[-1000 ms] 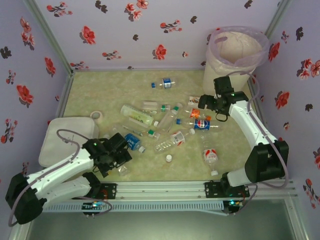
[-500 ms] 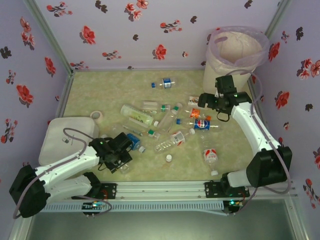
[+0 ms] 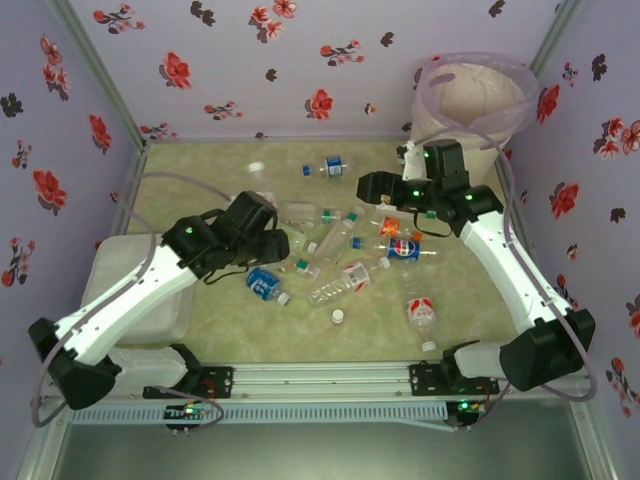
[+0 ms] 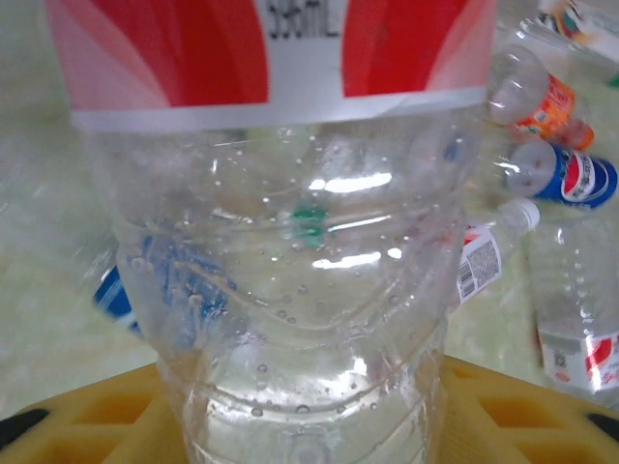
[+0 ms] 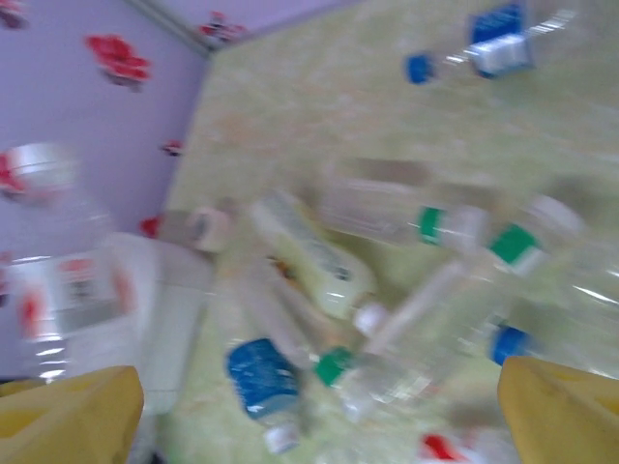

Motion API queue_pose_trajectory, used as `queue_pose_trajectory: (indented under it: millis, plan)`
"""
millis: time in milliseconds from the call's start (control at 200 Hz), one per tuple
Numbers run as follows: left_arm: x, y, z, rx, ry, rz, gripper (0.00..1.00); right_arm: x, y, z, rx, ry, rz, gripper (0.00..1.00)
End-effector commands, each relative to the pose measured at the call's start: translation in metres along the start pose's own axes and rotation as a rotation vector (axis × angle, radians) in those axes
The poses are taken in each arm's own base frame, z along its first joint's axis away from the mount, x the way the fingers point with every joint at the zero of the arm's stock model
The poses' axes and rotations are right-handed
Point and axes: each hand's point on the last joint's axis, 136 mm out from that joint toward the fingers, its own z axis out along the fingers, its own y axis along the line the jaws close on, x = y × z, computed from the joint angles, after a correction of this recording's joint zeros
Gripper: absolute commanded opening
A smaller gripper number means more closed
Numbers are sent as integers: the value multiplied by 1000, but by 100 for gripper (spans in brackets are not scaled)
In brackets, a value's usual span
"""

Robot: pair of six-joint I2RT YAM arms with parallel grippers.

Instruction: Put the plastic bottles in the bin

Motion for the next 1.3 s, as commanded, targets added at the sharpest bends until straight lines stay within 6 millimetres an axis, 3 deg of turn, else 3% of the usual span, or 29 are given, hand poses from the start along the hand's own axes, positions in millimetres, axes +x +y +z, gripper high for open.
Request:
queue_pose_trajectory:
  millis: [0, 80, 220, 360, 530, 725, 970, 1065, 1170, 1295]
  plan:
    - [-19, -49, 28, 180, -53, 311, 47, -18, 49, -4, -173, -49, -12, 94]
    - [-26, -75, 37, 269, -76, 403, 45, -24, 52, -2, -149, -78, -18, 94]
    - [-28, -97, 38, 352, -82, 549, 45, -29, 51, 7, -134, -85, 0, 91]
    - [-22, -104, 39, 402, -65, 582, 45, -30, 49, 23, -122, -77, -3, 92]
    - [-21, -107, 40, 439, -90, 533, 45, -32, 29, 46, -58, -58, 20, 87]
    - [-20, -103, 47, 425, -91, 501, 46, -32, 33, 52, -94, -41, 35, 67]
    - [-29, -97, 52, 379, -125, 459, 55, -38, 27, 30, -5, -102, -31, 40]
    - [-37, -92, 50, 345, -155, 421, 68, -49, 27, 18, 27, -145, -66, 34]
    - [-47, -78, 45, 287, -182, 345, 89, -77, 23, -10, 111, -240, -138, 33]
    - [-54, -33, 49, 133, -157, 139, 95, -136, 7, -68, 268, -450, -190, 25]
